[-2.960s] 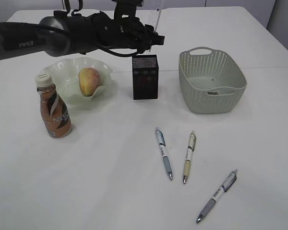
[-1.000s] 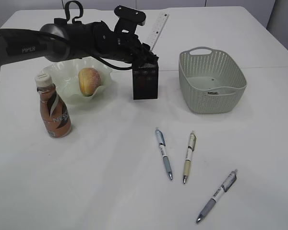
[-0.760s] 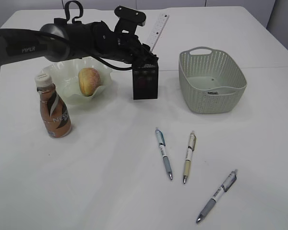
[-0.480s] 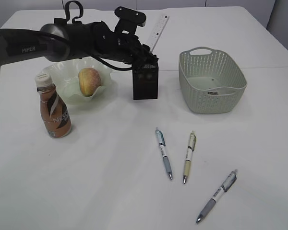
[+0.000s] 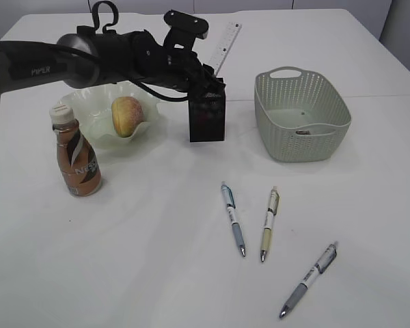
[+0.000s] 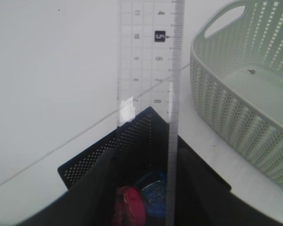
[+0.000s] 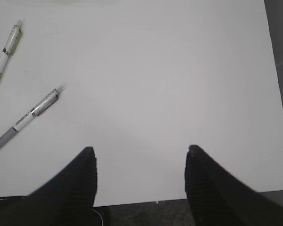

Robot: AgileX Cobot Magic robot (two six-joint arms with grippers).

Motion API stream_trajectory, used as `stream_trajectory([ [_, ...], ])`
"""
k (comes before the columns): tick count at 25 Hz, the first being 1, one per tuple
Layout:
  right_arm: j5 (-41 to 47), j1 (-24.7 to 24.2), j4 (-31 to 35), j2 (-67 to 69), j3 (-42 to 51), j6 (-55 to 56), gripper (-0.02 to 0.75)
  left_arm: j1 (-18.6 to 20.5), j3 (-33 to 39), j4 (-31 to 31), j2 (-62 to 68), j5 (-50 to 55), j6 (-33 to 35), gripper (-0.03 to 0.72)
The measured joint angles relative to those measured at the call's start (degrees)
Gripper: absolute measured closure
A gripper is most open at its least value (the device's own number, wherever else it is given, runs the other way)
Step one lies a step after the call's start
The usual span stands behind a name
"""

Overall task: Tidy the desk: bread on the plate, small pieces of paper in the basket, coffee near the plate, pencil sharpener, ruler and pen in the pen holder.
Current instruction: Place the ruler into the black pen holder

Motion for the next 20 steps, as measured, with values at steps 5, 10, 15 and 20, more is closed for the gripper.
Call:
stream_trajectory([
  [5, 0.00, 0.00, 0.00, 0.00, 0.00, 0.00, 0.271, 0.00, 0.00, 1.43, 0.00, -0.35, 0.18, 0.414],
  [10, 0.00, 0.00, 0.00, 0.00, 0.00, 0.00, 0.271, 0.00, 0.00, 2.50, 0.00, -1.54, 0.31, 0.413],
  [15, 0.00, 0.00, 0.00, 0.00, 0.00, 0.00, 0.271, 0.00, 0.00, 2.50, 0.00, -2.02, 0.31, 0.413],
  [20, -0.11, 0.00, 0.00, 0.00, 0.00, 0.00, 0.271, 0.00, 0.00, 1.80, 0.00, -2.02, 0.41, 0.413],
])
